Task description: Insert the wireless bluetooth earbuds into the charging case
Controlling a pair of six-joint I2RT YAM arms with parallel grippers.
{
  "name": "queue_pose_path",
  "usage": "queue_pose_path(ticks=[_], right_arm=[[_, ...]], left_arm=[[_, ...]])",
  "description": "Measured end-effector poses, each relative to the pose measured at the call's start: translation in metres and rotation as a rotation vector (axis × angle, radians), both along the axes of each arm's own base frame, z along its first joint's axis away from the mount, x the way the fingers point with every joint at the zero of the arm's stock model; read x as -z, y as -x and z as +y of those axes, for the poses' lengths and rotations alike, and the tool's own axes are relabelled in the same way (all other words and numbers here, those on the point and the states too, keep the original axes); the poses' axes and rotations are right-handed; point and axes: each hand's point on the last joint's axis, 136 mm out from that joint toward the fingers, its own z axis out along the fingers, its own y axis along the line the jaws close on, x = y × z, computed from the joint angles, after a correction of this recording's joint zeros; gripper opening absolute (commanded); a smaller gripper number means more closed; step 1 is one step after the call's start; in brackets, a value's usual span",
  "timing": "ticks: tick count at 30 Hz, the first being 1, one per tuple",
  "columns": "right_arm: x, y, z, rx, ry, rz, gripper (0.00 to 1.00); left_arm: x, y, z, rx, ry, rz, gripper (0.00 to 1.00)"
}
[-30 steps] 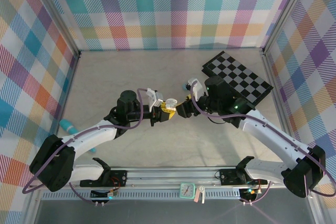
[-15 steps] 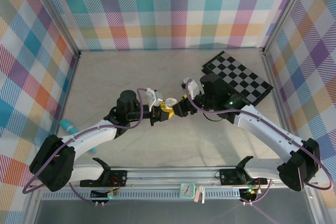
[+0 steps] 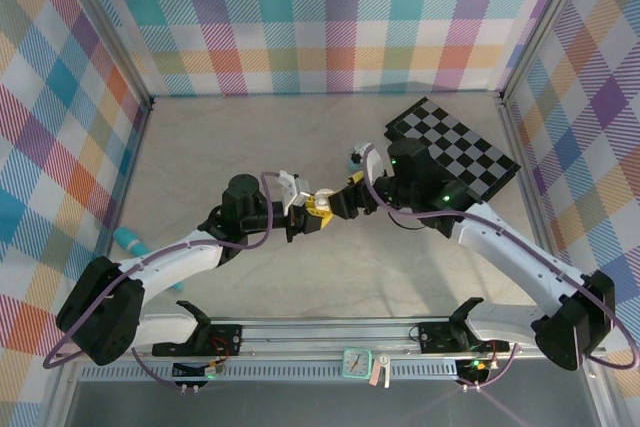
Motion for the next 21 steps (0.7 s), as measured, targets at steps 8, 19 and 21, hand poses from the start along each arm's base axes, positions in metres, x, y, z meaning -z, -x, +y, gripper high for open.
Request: queue_pose_path(ticks=[8, 19, 21], right_arm=[[-0.013, -0.028, 0.002, 0.087, -0.012, 0.08, 0.82], [0.044, -0.041, 0.011, 0.094, 0.135, 0.247, 0.83], [0.045, -0.039, 0.011, 0.079, 0.14, 0.249, 0.84]], left_arm=[[0.006, 0.0, 0.005, 0.001, -0.089, -0.223, 0.07], [0.018, -0.015, 0.013, -0.052, -0.231, -0.369, 0.07], [0.02, -0.017, 0.014, -0.061, -0.245, -0.369, 0.06]])
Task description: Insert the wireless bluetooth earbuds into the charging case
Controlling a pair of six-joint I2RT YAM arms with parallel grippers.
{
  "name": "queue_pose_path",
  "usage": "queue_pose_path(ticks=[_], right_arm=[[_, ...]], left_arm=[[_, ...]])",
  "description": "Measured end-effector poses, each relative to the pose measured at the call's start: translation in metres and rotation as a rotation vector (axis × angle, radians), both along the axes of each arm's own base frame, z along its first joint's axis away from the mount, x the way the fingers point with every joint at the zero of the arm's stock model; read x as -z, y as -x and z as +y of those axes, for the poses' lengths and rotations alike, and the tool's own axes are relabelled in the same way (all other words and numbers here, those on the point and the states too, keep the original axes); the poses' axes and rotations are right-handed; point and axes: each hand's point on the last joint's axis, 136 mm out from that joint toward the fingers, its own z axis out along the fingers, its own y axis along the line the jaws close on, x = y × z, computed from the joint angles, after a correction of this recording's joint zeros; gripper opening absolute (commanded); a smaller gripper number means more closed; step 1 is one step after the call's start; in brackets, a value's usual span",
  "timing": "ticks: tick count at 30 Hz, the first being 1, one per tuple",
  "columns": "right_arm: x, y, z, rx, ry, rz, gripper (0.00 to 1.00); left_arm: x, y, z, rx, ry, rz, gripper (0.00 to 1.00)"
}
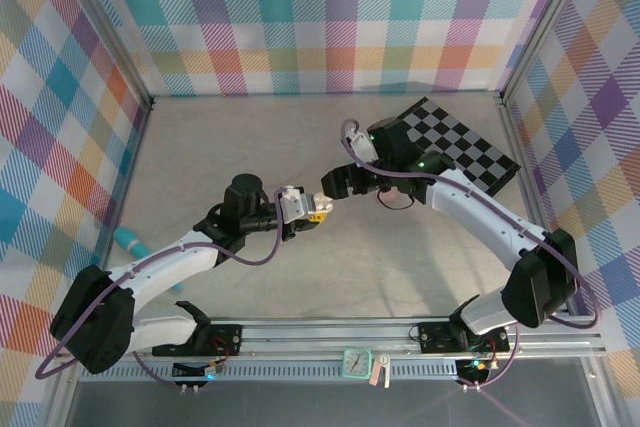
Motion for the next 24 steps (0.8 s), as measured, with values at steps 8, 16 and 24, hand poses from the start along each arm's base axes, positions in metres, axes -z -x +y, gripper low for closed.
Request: queue_pose_path(ticks=[8, 16, 24], right_arm=[[-0.009, 0.021, -0.006, -0.093, -0.011, -0.048, 0.84], [-0.027, 0.048, -0.017, -0.216, -0.032, -0.208, 0.9], [-0.038, 0.093, -0.02, -0.6, 0.03, -0.625, 0.83]], left_arm=[[-0.001, -0.005, 0.001, -0.031, 0.006, 0.008, 0.05], [-0.007, 0.0, -0.002, -0.007, 0.044, 0.042, 0.05], [-0.017, 0.03, -0.011, 0.165, 0.058, 0.129, 0.05]])
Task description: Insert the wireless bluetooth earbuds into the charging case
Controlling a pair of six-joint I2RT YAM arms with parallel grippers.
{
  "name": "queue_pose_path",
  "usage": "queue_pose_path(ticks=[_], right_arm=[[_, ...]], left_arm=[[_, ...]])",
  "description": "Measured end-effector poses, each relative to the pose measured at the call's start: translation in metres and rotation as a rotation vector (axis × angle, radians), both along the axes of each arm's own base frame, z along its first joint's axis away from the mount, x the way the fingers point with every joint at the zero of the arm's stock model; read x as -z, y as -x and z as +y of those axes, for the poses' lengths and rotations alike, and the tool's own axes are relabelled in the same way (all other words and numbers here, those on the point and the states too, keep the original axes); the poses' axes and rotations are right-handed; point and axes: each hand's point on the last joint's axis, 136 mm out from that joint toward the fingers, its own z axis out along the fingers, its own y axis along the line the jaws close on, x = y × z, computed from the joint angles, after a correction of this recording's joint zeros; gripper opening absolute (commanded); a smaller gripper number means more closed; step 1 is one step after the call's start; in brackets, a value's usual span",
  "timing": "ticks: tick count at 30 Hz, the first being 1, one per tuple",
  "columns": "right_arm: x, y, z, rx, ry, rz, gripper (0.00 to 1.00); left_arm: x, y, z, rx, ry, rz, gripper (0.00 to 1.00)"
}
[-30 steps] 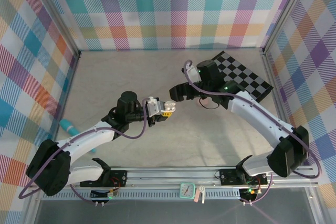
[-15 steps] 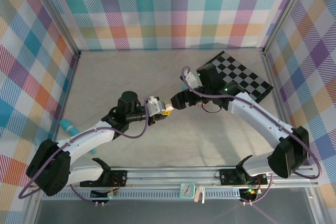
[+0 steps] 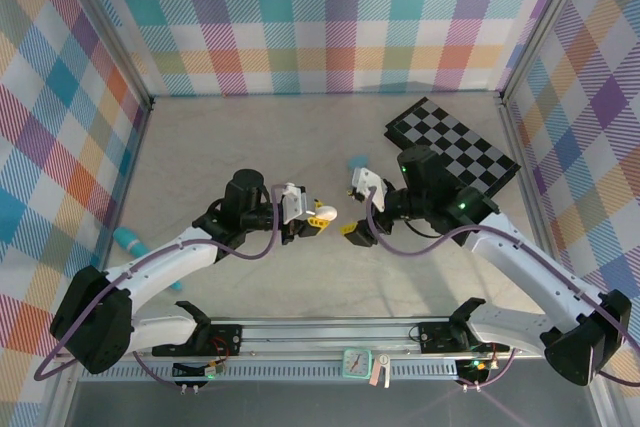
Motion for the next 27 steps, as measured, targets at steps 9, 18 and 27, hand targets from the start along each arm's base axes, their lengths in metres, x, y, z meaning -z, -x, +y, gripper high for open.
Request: queue_pose_path(ticks=[9, 18, 27], right_arm=[[0.014, -0.011, 0.019, -0.154, 0.078, -0.122, 0.6], [0.027, -0.004, 0.03, -0.216, 0.089, -0.095, 0.31], [0.027, -0.005, 0.029, -0.197, 0.081, -0.106, 0.18]], left_arm=[[-0.002, 0.013, 0.0, 0.052, 0.003, 0.027, 0.05], [-0.002, 0.011, 0.0, 0.044, -0.001, 0.027, 0.05], [-0.004, 0.006, 0.0, 0.016, 0.0, 0.01, 0.39]])
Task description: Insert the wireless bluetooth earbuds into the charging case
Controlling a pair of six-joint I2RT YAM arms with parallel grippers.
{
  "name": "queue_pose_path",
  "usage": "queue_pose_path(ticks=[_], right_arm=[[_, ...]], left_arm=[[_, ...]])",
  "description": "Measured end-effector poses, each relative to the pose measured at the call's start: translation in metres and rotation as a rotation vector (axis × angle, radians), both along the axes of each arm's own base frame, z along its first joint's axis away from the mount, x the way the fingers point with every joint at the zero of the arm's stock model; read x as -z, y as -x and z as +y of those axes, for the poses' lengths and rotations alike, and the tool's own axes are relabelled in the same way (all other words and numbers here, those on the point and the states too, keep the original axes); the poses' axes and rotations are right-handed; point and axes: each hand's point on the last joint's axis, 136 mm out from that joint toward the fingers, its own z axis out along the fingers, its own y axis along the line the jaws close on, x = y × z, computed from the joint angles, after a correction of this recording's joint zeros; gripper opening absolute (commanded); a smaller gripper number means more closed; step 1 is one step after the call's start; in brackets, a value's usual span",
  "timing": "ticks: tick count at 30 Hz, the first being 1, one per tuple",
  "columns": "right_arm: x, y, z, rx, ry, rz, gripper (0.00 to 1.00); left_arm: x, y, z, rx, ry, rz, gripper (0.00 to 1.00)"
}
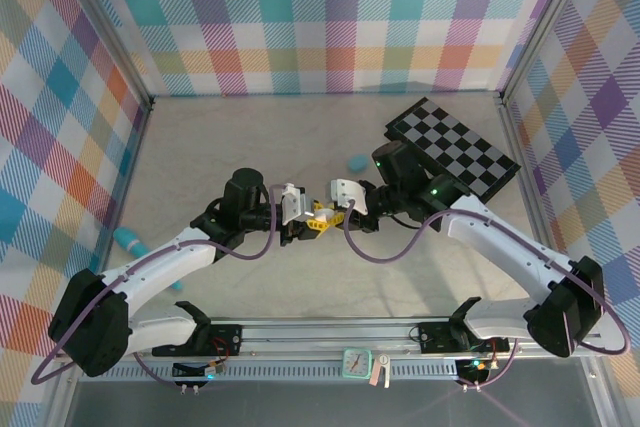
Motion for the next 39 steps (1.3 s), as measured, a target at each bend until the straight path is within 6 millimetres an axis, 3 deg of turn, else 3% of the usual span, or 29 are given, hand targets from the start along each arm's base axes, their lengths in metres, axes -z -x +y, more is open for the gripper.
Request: queue_pose_path(ticks=[2, 5, 6, 11, 12, 16, 19, 24, 31, 35, 39], right_arm=[[0.002, -0.002, -0.002, 0.021, -0.004, -0.006, 0.18], [0.007, -0.009, -0.008, 0.074, -0.01, -0.001, 0.18], [0.009, -0.015, -0.012, 0.105, -0.014, 0.004, 0.18], [0.023, -0.046, -0.034, 0.279, -0.043, 0.068, 0.18], [0.026, -0.055, -0.039, 0.325, -0.051, 0.091, 0.17], [0.046, -0.085, -0.051, 0.488, -0.067, 0.23, 0.17], [0.077, -0.102, -0.053, 0.601, -0.055, 0.395, 0.18], [0.138, -0.108, -0.047, 0.74, 0.002, 0.68, 0.19], [0.191, -0.106, -0.043, 0.841, 0.057, 0.899, 0.22], [0.197, -0.11, -0.042, 0.866, 0.051, 0.922, 0.34], [0.198, -0.114, -0.044, 0.89, 0.053, 0.905, 0.58]], left_arm=[[-0.001, -0.002, 0.0, -0.011, 0.007, -0.011, 0.45], [0.004, -0.007, 0.003, -0.056, 0.007, -0.021, 0.68], [0.008, -0.009, 0.005, -0.078, 0.003, -0.024, 0.76], [0.036, -0.016, 0.017, -0.184, -0.032, -0.024, 0.93], [0.042, -0.017, 0.02, -0.201, -0.043, -0.017, 1.0], [0.059, -0.019, 0.027, -0.245, -0.076, 0.001, 1.0], [0.069, -0.019, 0.031, -0.26, -0.113, 0.007, 1.0], [0.088, -0.018, 0.038, -0.275, -0.199, 0.027, 1.0], [0.101, -0.02, 0.041, -0.27, -0.27, 0.042, 1.0], [0.103, -0.02, 0.041, -0.272, -0.279, 0.044, 1.0], [0.099, -0.027, 0.041, -0.304, -0.259, 0.034, 1.0]])
